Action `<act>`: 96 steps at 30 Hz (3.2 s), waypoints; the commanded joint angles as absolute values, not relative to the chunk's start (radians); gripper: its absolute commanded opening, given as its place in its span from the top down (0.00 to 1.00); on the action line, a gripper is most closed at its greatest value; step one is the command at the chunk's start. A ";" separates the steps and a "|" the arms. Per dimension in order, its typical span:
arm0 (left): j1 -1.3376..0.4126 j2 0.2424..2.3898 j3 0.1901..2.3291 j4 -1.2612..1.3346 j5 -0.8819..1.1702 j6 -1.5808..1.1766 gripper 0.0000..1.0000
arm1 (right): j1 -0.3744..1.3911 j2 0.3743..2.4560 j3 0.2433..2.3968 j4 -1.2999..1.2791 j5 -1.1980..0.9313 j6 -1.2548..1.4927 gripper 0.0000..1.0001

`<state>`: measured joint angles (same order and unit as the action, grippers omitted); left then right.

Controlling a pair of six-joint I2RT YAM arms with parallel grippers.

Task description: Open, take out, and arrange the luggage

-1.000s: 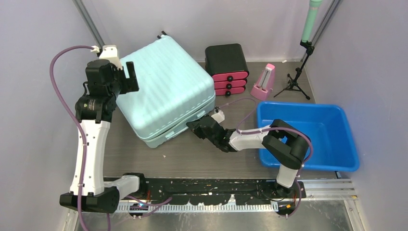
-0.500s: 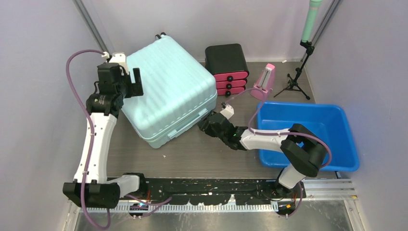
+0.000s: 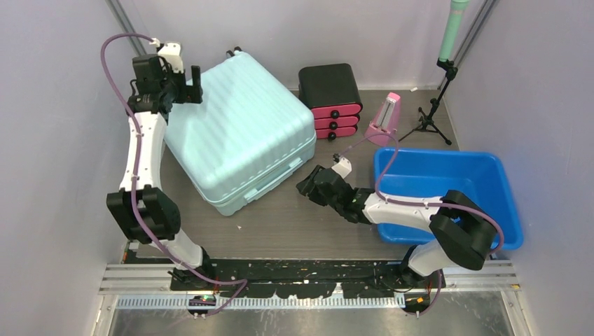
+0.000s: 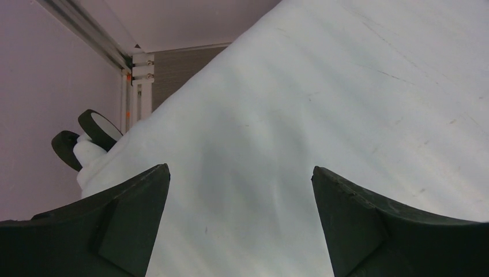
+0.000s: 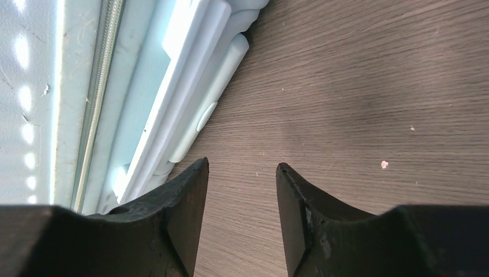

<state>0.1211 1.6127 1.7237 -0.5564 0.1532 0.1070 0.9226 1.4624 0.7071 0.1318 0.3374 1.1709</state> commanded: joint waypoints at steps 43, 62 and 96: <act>0.316 1.978 1.808 -0.697 0.320 -0.128 0.18 | 0.769 1.562 0.619 0.524 0.468 1.029 0.43; 0.307 1.425 1.294 -0.585 -0.015 -0.260 0.19 | 0.659 1.968 0.918 0.604 0.239 1.044 0.52; 0.176 0.969 1.263 -1.165 -0.521 -1.081 0.19 | 0.683 1.968 1.286 0.139 0.181 0.875 0.53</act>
